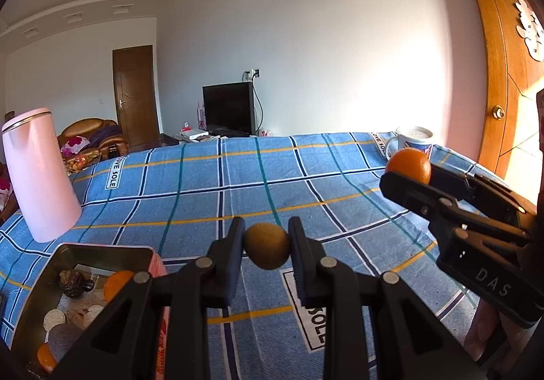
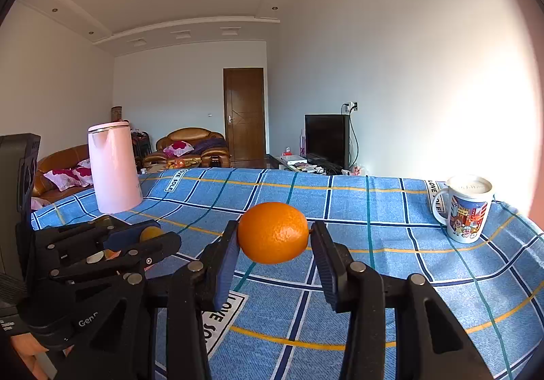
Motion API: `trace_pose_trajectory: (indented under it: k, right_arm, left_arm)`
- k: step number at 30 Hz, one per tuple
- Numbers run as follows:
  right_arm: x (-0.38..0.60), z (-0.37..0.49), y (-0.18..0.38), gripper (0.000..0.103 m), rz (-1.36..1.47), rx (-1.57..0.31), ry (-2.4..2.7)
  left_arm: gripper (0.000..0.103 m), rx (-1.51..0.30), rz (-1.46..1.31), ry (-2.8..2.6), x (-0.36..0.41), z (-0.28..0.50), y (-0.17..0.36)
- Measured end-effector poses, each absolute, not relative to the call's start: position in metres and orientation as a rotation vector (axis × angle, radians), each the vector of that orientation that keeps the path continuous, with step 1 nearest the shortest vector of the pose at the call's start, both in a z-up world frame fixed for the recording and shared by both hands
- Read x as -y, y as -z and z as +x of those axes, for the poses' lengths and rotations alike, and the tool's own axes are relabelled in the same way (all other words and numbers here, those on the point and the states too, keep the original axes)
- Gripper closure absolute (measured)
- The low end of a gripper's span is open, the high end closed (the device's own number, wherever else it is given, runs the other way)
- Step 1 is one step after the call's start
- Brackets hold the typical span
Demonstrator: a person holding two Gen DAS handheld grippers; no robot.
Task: Organize fruits
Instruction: 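Carry the yellow fruit and orange toward the tin box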
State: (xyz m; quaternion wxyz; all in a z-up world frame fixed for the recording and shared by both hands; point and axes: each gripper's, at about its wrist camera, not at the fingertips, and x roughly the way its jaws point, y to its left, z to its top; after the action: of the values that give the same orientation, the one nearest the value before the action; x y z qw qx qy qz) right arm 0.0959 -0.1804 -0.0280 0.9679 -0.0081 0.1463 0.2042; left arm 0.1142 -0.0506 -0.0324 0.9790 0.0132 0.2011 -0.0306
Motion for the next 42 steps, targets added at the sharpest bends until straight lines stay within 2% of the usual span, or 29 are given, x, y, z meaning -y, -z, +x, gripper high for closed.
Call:
trace_pose_trajectory:
  k: [23, 42]
  right_arm:
    - [0.161, 0.07, 0.028, 0.058, -0.035, -0.333, -0.455]
    - [0.092, 0.067, 0.015, 0.058, -0.043, -0.361, -0.644]
  left_arm:
    - [0.075, -0.376, -0.001, 0.1, 0.039, 0.078, 0.029]
    - [0.075, -0.388, -0.06, -0.022, -0.027, 0.039, 0.022]
